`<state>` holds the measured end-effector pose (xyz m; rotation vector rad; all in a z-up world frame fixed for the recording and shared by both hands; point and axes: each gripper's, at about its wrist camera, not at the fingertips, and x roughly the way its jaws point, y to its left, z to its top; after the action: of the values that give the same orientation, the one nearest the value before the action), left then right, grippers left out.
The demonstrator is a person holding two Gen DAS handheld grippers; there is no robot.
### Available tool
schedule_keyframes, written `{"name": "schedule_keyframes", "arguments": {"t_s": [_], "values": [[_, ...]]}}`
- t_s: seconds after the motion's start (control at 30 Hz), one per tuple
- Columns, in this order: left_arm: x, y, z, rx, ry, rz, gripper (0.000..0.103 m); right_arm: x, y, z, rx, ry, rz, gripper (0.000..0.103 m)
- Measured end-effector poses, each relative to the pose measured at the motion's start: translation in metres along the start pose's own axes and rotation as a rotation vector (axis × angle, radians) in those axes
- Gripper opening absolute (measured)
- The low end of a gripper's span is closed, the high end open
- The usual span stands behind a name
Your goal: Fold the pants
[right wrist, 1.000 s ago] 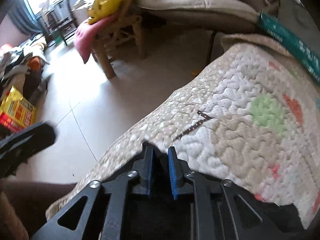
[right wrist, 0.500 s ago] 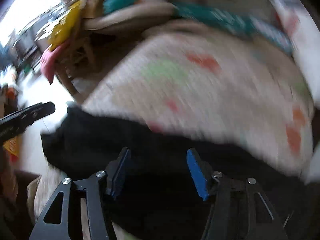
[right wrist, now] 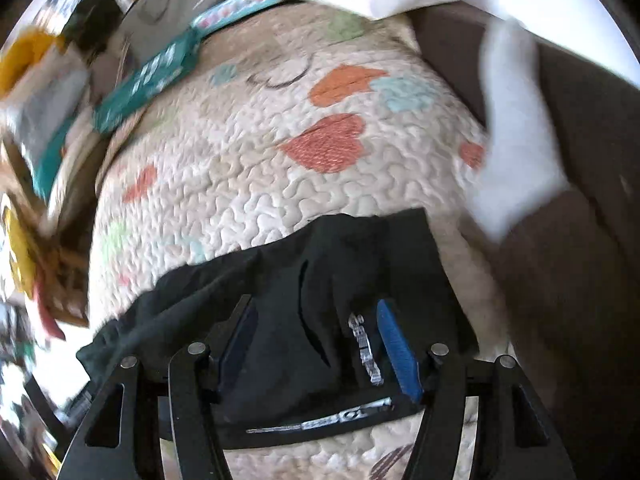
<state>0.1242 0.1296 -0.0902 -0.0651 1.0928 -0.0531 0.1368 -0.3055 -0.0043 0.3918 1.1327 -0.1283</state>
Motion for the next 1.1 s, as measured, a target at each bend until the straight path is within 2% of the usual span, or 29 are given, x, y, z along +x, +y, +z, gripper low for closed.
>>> {"name": "schedule_keyframes", "arguments": {"t_s": [0.1,0.2,0.33,0.5,0.53,0.57,0.6,0.63,0.73,1.0,1.1], "values": [[-0.001,-0.002,-0.005,0.019,-0.016,0.006,0.068,0.010,-0.010,-0.002,-0.010,-0.023,-0.010,0.067],[0.001,-0.004,-0.005,0.033,-0.023,0.024,0.069,0.011,-0.021,-0.024,-0.062,-0.043,-0.051,0.067],[0.005,-0.006,-0.002,0.030,-0.021,0.049,0.076,0.017,-0.018,-0.041,-0.035,-0.017,-0.001,0.067],[0.006,-0.002,-0.002,0.010,-0.012,0.044,0.078,0.060,0.010,-0.053,-0.184,0.003,-0.183,0.067],[0.006,-0.002,-0.002,0.009,-0.009,0.044,0.078,0.060,0.012,-0.054,-0.195,-0.012,-0.192,0.055],[0.005,-0.002,-0.001,0.009,-0.007,0.046,0.078,0.057,0.015,-0.053,-0.202,-0.019,-0.197,0.036],[0.006,-0.002,-0.001,0.009,-0.004,0.047,0.078,0.053,0.015,-0.052,-0.194,-0.024,-0.208,0.026],[0.006,-0.002,-0.001,0.009,-0.001,0.048,0.079,0.050,0.013,-0.051,-0.189,-0.029,-0.220,0.010],[0.008,-0.001,0.002,0.001,0.012,0.056,0.084,0.037,-0.006,-0.048,-0.131,-0.012,-0.175,0.006],[0.010,0.014,0.002,-0.078,0.050,0.037,0.085,0.006,-0.022,-0.072,-0.123,0.006,-0.225,0.005],[0.005,0.018,0.002,-0.102,0.040,0.036,0.085,0.016,-0.020,-0.077,-0.148,0.080,-0.281,0.018]]}}
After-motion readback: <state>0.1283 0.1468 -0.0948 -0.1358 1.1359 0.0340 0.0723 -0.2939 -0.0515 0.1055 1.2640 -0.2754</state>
